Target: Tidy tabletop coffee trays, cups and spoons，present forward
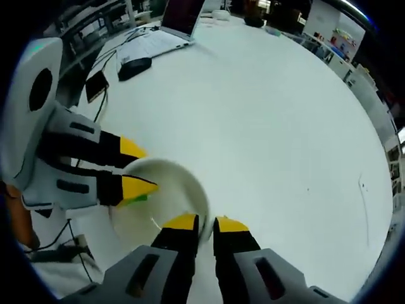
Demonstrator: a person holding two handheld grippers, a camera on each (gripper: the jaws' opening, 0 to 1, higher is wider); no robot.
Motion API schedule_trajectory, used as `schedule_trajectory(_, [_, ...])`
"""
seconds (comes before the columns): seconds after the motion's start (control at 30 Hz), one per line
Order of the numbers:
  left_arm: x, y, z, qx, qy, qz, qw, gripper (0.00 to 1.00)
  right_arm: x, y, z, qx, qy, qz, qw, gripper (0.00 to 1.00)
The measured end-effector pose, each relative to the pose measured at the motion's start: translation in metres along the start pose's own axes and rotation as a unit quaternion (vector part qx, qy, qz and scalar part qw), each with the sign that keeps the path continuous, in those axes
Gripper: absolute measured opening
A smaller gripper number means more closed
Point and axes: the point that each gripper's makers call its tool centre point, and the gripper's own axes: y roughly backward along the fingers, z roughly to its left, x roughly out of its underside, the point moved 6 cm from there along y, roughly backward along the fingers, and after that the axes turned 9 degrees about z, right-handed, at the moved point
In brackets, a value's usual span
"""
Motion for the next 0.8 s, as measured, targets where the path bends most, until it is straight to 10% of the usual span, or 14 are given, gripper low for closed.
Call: schedule_trajectory(0.8, [-0.011, 0.007, -0.007, -0.052, -0.004, 0.056, 0.9971, 0.09, 0.01, 0.012, 0.005, -0.024, -0.044, 0.028, 0.9983, 0.06])
